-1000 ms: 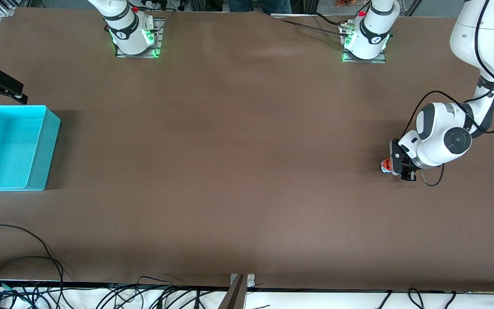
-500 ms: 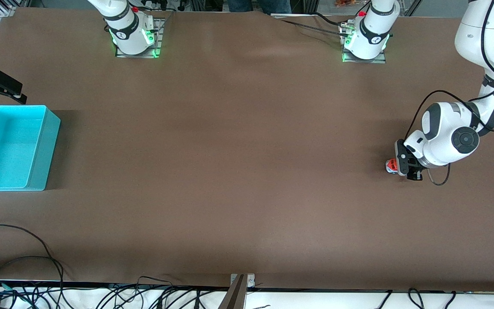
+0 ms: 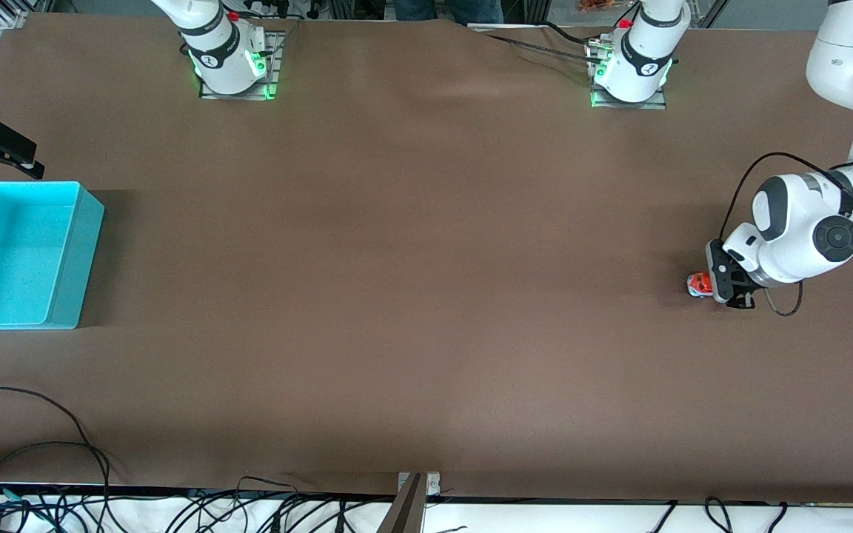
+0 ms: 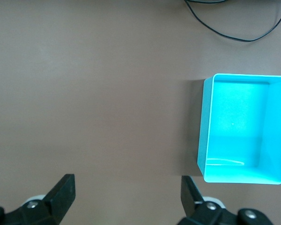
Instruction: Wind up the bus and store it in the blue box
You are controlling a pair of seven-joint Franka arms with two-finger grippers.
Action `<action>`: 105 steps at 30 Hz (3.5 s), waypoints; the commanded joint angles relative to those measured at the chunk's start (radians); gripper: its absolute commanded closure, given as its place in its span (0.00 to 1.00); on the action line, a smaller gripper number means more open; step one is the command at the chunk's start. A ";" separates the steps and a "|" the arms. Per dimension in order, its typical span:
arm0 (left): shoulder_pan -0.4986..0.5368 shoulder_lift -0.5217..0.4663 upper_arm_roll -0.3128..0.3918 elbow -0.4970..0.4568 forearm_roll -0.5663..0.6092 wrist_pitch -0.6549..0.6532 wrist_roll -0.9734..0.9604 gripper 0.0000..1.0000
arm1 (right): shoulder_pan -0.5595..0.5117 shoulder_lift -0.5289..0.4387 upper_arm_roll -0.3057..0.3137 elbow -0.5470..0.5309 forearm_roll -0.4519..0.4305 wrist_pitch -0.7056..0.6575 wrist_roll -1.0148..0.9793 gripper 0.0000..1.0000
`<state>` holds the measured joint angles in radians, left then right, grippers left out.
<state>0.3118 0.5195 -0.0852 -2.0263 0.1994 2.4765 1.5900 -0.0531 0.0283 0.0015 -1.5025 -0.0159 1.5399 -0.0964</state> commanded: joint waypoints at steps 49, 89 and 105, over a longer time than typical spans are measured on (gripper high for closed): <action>0.190 0.074 -0.002 0.038 0.014 0.007 0.266 0.67 | -0.002 0.013 0.005 0.015 0.008 0.002 -0.005 0.00; 0.228 0.074 -0.004 0.060 0.000 0.004 0.303 0.00 | -0.001 0.013 0.005 0.015 0.010 0.002 -0.005 0.00; 0.214 0.010 -0.022 0.113 0.000 -0.149 0.249 0.00 | -0.001 0.013 0.005 0.015 0.010 0.002 -0.005 0.00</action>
<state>0.5247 0.5672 -0.0963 -1.9434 0.1994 2.4277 1.8667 -0.0520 0.0372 0.0055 -1.5023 -0.0158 1.5436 -0.0964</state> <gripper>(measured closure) 0.000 0.000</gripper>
